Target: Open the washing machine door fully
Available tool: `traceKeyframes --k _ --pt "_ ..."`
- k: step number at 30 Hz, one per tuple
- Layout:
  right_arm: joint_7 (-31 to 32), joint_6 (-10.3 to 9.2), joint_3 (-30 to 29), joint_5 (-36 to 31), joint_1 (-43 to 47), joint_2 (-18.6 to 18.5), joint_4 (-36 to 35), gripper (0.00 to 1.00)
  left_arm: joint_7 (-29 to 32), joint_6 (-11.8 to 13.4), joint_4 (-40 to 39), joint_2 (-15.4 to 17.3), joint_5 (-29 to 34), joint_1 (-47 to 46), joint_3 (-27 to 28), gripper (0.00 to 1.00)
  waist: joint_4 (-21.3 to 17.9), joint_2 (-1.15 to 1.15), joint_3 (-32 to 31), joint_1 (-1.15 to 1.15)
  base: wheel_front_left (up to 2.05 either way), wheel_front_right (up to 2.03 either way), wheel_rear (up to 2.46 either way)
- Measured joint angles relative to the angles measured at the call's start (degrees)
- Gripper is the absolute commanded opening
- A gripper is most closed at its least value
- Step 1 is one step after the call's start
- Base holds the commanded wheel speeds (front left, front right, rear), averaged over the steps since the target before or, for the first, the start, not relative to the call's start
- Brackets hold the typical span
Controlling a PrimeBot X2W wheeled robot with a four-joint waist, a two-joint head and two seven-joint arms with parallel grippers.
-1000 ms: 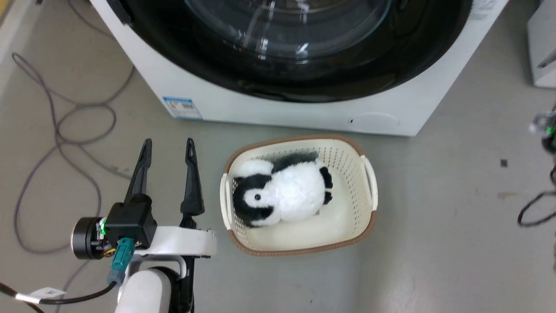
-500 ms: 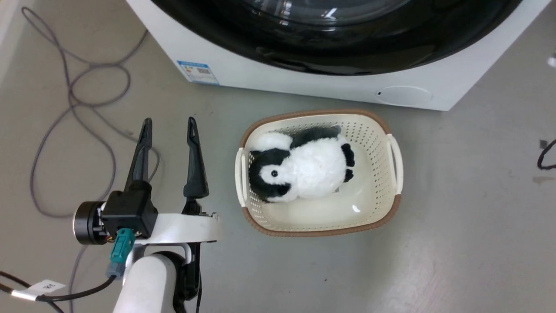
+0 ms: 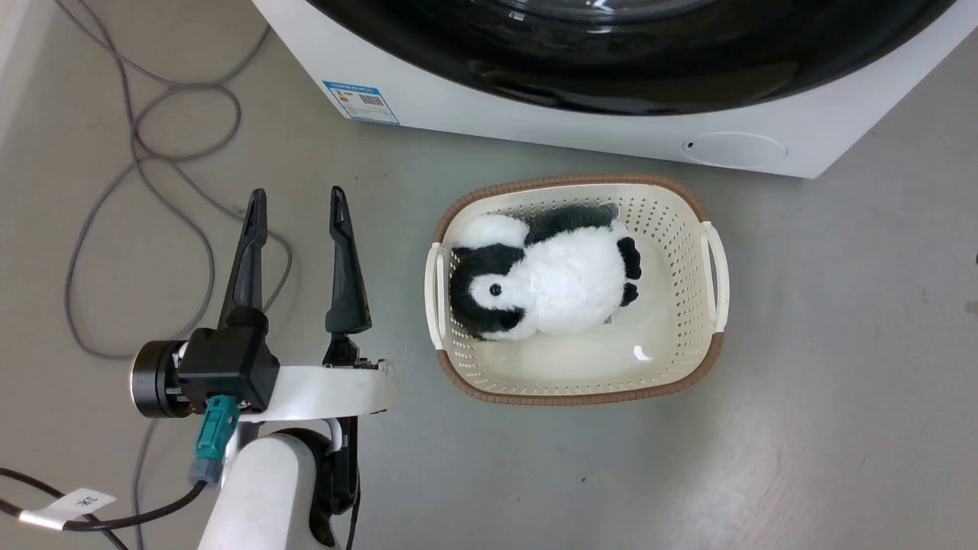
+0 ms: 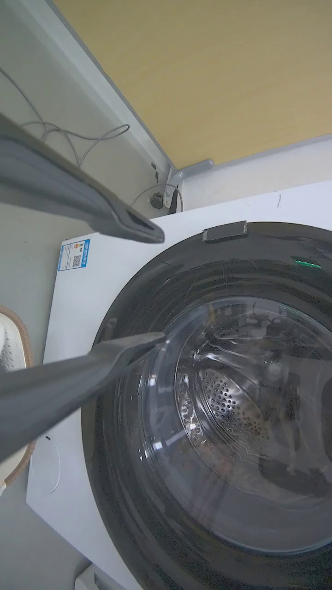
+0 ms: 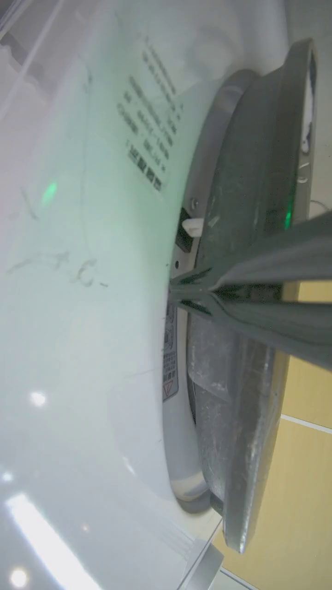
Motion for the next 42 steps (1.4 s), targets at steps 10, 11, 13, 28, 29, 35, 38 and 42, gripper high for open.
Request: traceKeyframes --k 10,11,13,28,29,35,38,42 --pt "6.36 -0.04 3.43 1.07 5.26 -0.41 -3.86 0.00 -0.13 -0.13 0.85 0.00 0.08 0.47 0.41 1.00 -0.83 0.00 -3.83 0.00 0.00 0.00 0.00" --pt "6.81 -0.04 3.77 1.07 6.03 -0.21 -4.27 0.00 -0.13 -0.24 1.00 0.00 0.11 0.68 0.53 1.00 -0.98 0.00 -4.21 0.00 0.00 0.00 0.00" --pt "7.61 -0.04 4.52 1.07 7.37 0.05 -5.05 0.00 -0.13 -0.35 1.31 -0.01 0.27 0.92 0.71 1.00 -1.28 0.00 -4.95 0.00 0.00 0.00 0.00" --pt "13.35 -0.03 9.34 2.00 21.65 1.65 -15.14 0.00 -0.13 -1.85 3.18 -0.01 1.05 4.57 2.32 1.00 -3.20 0.00 -10.91 -0.01 0.00 0.00 0.00" --pt "13.67 -0.03 9.55 2.02 22.65 1.74 -15.67 0.00 -0.13 -1.96 3.36 -0.01 1.12 4.67 2.36 1.00 -3.30 0.00 -11.27 -0.02 0.00 0.00 0.00" --pt "14.58 -0.03 10.69 2.70 28.08 2.60 -19.35 0.00 -0.13 -2.53 4.04 -0.01 1.37 5.86 2.40 1.00 -3.59 0.00 -13.34 -0.02 0.00 0.00 0.00" --pt "14.78 -0.03 11.32 3.21 31.11 3.56 -21.59 0.00 -0.13 -2.78 4.58 -0.02 1.37 6.70 2.30 1.00 -3.60 0.00 -14.60 -0.01 0.00 0.00 0.00" --pt "15.24 -0.03 12.98 3.39 35.00 5.15 -25.25 0.00 -0.13 -2.94 5.33 -0.02 1.38 7.99 2.24 1.00 -3.63 0.00 -16.45 -0.02 0.00 0.00 0.00"
